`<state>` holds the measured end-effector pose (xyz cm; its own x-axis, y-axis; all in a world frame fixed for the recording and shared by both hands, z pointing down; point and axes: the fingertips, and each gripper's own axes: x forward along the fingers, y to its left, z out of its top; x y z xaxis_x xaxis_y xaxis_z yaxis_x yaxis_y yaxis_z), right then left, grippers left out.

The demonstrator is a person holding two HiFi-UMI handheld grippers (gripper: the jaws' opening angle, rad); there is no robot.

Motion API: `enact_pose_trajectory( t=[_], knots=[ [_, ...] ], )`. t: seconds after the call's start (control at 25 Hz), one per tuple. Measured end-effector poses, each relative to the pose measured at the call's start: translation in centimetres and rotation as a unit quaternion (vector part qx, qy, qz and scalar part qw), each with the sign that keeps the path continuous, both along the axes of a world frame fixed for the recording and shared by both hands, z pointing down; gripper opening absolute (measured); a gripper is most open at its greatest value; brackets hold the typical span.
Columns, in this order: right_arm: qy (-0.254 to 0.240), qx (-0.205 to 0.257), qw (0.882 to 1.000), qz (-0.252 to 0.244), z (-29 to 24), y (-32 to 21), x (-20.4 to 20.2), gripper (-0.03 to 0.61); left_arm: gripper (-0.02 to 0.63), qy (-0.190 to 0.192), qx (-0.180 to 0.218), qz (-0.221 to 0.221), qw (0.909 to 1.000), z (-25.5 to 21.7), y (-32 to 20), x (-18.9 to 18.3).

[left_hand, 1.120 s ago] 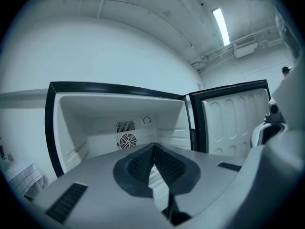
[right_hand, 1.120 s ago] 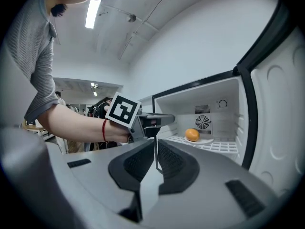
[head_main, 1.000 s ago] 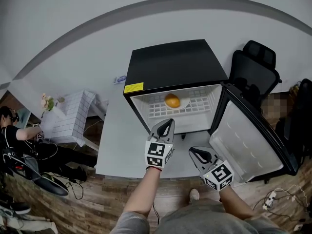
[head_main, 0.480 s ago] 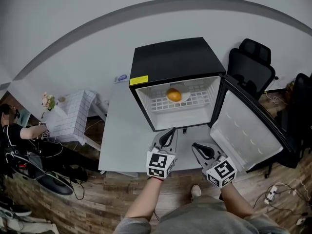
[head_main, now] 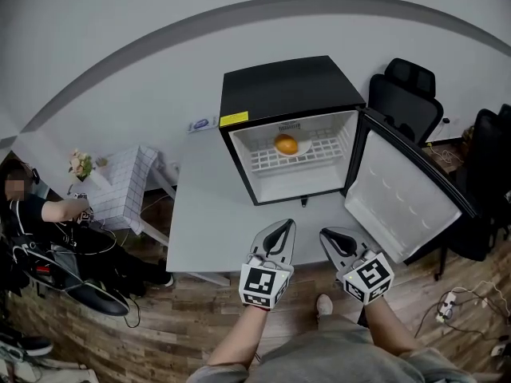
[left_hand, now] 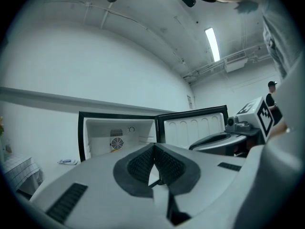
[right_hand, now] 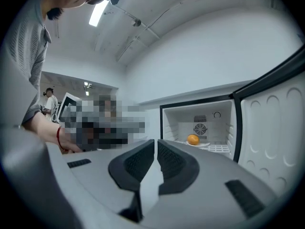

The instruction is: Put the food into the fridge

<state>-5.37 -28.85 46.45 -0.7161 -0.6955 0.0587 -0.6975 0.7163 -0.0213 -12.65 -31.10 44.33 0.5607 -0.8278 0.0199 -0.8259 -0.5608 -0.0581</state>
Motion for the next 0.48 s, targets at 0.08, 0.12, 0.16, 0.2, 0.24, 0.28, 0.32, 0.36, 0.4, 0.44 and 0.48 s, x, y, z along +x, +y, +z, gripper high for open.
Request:
enact_pose_trajectory(
  t=[0.08,0.12,0.16,0.2,0.24,0.28,0.32,0.36,0.4,0.44,0.48],
  knots=[
    [0.001,0.004,1.000,0.003,-0.3,1.0,-0.2,0.014,0.009,0.001,0.002,0.003,1.0000,-0.2,1.7,-0.1],
    [0.001,0.006,1.000,0.005,-0.4,1.5,-0.4,0.014,0.009,0.001,0.002,0.004,1.0000,-0.2,2.4,-0.2],
    [0.002,0.008,1.000,0.006,-0.6,1.9,-0.5,0.014,0.010,0.001,0.002,0.005,1.0000,-0.3,3.1,-0.3],
    [0.002,0.009,1.000,0.007,-0.8,2.4,-0.7,0.014,0.009,0.001,0.003,0.006,1.0000,-0.3,3.8,-0.4],
    [0.002,0.010,1.000,0.007,-0.9,2.9,-0.8,0.014,0.009,0.001,0.004,0.007,1.0000,-0.3,4.4,-0.5],
    [0.002,0.011,1.000,0.008,-0.9,3.4,-1.0,0.014,0.010,0.002,0.005,0.009,0.9999,-0.3,5.1,-0.5],
    [0.002,0.012,1.000,0.008,-1.0,3.9,-1.1,0.014,0.009,0.004,0.005,0.010,0.9999,-0.2,5.8,-0.7],
    [0.002,0.013,1.000,0.008,-1.1,4.4,-1.2,0.014,0.009,0.006,0.006,0.011,0.9999,-0.1,6.5,-0.8],
    [0.002,0.015,1.000,0.008,-1.2,4.9,-1.4,0.014,0.009,0.008,0.008,0.011,0.9999,-0.2,7.2,-1.1],
    [0.002,0.018,1.000,0.007,-1.3,5.5,-1.5,0.014,0.010,0.011,0.012,0.011,0.9998,-0.4,7.8,-1.3],
    [0.003,0.021,1.000,0.008,-1.5,6.0,-1.6,0.014,0.010,0.012,0.016,0.010,0.9997,-0.7,8.5,-1.5]
  ],
)
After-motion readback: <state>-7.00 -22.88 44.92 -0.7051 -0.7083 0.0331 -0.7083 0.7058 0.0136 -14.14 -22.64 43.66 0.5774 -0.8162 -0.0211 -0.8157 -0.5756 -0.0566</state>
